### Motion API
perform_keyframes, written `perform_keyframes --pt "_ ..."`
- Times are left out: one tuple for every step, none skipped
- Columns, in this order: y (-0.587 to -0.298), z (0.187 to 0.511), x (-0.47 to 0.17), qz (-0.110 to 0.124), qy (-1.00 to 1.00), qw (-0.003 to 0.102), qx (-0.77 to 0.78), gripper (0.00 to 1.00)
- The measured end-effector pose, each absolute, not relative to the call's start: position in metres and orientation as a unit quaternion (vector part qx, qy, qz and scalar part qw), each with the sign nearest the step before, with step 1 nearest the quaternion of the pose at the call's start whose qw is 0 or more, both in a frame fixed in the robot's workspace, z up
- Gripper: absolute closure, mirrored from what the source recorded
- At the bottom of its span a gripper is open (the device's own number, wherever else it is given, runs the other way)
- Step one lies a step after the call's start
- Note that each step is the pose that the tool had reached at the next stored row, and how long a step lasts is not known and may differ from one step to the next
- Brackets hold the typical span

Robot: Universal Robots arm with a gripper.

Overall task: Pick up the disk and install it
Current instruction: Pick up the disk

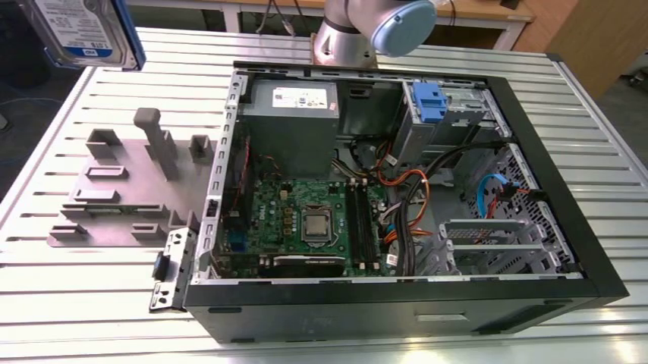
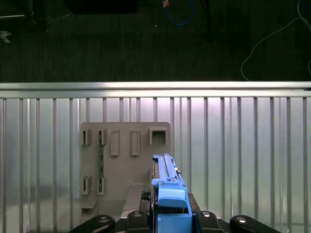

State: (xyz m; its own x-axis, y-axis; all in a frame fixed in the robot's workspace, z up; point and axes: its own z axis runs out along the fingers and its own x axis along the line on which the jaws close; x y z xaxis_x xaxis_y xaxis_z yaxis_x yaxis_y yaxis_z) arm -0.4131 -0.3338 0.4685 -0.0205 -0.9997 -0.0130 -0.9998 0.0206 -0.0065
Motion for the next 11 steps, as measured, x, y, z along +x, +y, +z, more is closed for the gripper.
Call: perform_keyframes --pt "-0.3344 0.4684 -0.4131 0.002 0.714 0.007 -0.7 0.64" --pt "-0.3349 0.4684 -0.4131 0.002 0.714 0.007 -0.7 0.64" --pt "-0.3356 0.4685 -0.413 0.002 0.714 0.007 -0.7 0.64" --pt "-0.3366 0.4685 -0.413 0.002 0.714 0.007 -0.7 0.64" --pt "-0.3375 0.4684 -0.4129 0.002 0.714 0.007 -0.7 0.64" --pt "-0.3385 0.4685 -0.4128 0.002 0.714 0.007 -0.7 0.64" --pt "-0.3395 0.4684 -0.4128 0.002 0.714 0.007 -0.7 0.64" --pt "-0.3404 0.4684 -0.4127 0.002 0.714 0.007 -0.7 0.64" --pt "-0.3413 0.4684 -0.4126 0.002 0.714 0.007 -0.7 0.64" --pt "-0.3422 0.4684 -0.4125 0.002 0.714 0.007 -0.7 0.64" --pt "-0.3427 0.4684 -0.4119 0.002 0.714 0.007 -0.7 0.64"
